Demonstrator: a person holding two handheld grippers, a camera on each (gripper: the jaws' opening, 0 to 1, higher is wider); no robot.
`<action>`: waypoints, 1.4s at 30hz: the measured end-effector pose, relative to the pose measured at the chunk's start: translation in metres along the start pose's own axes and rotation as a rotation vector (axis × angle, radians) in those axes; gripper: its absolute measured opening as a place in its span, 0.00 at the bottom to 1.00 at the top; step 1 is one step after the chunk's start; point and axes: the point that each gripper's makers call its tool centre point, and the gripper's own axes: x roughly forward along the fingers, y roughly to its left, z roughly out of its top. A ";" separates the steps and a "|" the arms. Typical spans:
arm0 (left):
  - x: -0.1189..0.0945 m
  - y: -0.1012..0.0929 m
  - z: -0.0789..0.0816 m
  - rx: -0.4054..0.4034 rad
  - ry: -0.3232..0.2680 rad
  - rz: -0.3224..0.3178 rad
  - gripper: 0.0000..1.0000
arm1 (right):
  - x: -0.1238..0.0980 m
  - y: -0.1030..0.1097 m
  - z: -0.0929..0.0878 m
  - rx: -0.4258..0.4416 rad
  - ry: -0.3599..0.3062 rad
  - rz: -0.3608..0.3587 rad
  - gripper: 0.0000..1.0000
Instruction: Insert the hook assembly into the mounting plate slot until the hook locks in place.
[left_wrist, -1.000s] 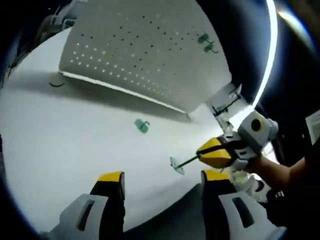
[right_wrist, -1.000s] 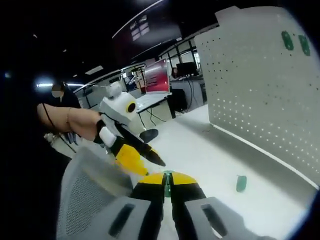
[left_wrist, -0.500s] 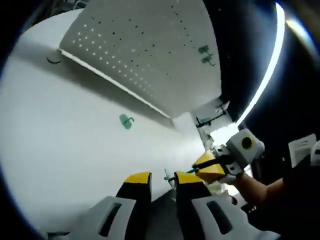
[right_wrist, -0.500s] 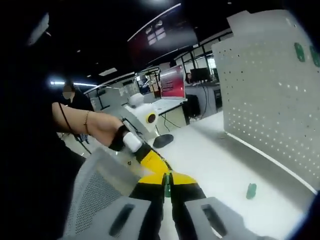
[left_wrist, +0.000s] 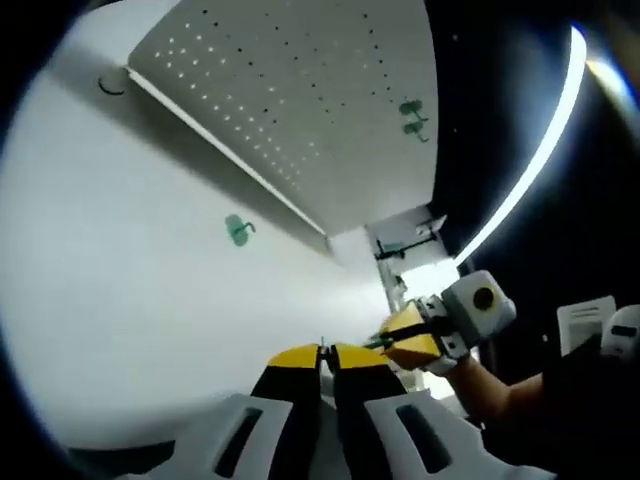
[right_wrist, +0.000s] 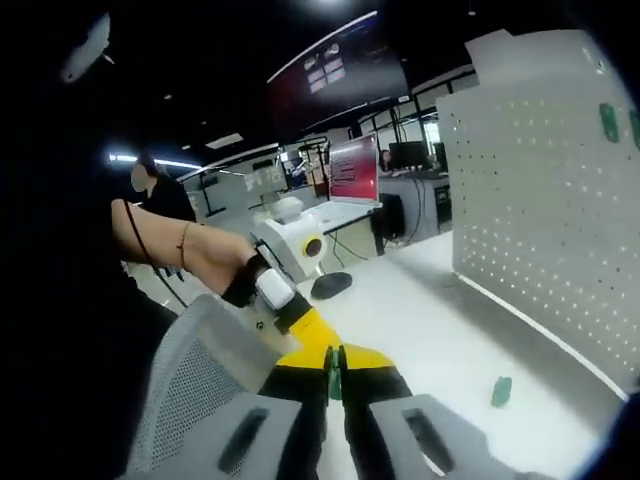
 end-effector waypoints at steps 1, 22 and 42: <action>0.000 0.000 0.001 -0.002 -0.003 0.002 0.03 | -0.001 0.000 0.000 0.000 0.000 -0.001 0.00; -0.011 0.018 0.042 0.401 -0.095 0.278 0.01 | -0.016 -0.038 -0.003 0.269 0.017 -0.179 0.10; 0.008 -0.014 0.057 0.690 -0.151 0.244 0.01 | -0.015 -0.045 -0.015 0.890 -0.198 -0.280 0.15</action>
